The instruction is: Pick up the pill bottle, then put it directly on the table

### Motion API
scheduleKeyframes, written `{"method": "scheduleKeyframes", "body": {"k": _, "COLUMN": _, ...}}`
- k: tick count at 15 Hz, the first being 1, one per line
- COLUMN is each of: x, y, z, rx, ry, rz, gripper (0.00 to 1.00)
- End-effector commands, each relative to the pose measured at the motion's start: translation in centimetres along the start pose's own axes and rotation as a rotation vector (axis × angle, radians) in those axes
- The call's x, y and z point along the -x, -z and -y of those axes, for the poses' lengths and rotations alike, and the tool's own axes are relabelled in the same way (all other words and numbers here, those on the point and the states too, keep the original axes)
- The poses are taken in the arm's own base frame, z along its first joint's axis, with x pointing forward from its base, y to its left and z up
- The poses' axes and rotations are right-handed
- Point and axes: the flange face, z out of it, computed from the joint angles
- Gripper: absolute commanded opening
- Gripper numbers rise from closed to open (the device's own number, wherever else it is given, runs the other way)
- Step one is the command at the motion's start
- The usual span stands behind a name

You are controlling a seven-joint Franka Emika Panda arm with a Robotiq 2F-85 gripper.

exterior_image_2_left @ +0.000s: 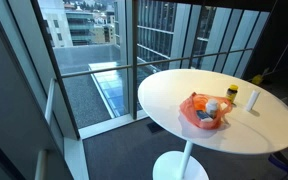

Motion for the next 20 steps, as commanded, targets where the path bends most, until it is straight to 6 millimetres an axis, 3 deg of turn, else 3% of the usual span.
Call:
{"method": "scheduleKeyframes", "body": {"k": 1, "x": 0.0, "y": 0.0, "z": 0.0, "rx": 0.0, "ry": 0.0, "rz": 0.001, "gripper": 1.0}}
{"method": "scheduleKeyframes", "body": {"k": 5, "x": 0.0, "y": 0.0, "z": 0.0, "rx": 0.0, "ry": 0.0, "rz": 0.001, "gripper": 1.0}}
{"method": "scheduleKeyframes", "body": {"k": 10, "x": -1.9, "y": 1.1, "z": -0.5, "rx": -0.005, "ry": -0.015, "rz": -0.03, "gripper": 1.0}}
{"method": "scheduleKeyframes", "body": {"k": 15, "x": -5.6, "y": 2.8, "z": -1.1, "rx": -0.024, "ry": -0.043, "rz": -0.117, "gripper": 1.0}}
{"method": "scheduleKeyframes", "body": {"k": 20, "x": -10.5, "y": 2.6, "z": -2.1, "rx": -0.07, "ry": -0.083, "rz": -0.157, "gripper": 1.0}}
